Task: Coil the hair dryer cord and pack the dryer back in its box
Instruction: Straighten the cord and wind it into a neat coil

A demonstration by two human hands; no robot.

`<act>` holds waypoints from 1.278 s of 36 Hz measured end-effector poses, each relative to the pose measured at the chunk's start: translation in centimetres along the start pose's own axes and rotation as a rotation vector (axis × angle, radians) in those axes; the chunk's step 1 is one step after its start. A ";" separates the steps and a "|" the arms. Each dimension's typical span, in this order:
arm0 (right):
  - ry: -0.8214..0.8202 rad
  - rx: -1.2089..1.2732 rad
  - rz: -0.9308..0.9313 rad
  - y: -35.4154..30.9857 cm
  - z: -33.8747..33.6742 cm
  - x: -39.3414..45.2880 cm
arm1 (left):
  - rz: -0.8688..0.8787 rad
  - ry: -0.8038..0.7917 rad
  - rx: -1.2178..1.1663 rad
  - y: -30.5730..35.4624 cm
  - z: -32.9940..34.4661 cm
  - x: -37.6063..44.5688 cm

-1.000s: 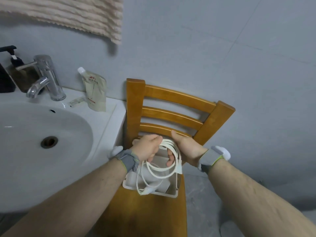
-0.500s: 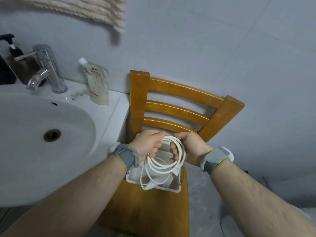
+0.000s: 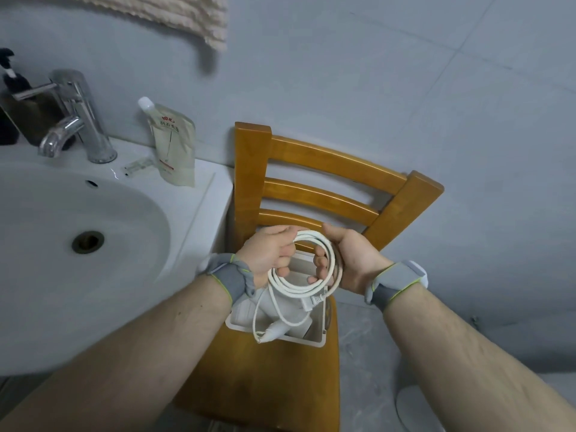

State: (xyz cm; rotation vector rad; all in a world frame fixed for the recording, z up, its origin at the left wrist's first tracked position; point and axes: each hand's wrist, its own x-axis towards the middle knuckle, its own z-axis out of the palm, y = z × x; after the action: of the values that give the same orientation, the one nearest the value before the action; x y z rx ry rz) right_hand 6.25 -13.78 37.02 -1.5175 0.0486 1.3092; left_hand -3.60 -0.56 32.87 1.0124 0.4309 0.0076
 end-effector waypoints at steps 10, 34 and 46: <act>0.309 0.259 -0.138 -0.9 1.1 0.1 | 0.060 -0.003 -0.091 -1.2 0.2 0.7; 0.713 0.715 -0.132 1.8 4.6 1.8 | 0.094 0.331 -0.289 -3.7 3.3 0.2; 0.617 0.749 -0.133 3.7 2.9 2.3 | 0.089 0.171 -0.327 -4.2 2.9 -0.2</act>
State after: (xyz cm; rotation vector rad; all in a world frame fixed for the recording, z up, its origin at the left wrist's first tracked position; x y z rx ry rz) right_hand 2.90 -11.97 33.49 -1.1738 0.7359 0.5610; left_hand -3.56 -5.22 30.77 0.7099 0.5211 0.2383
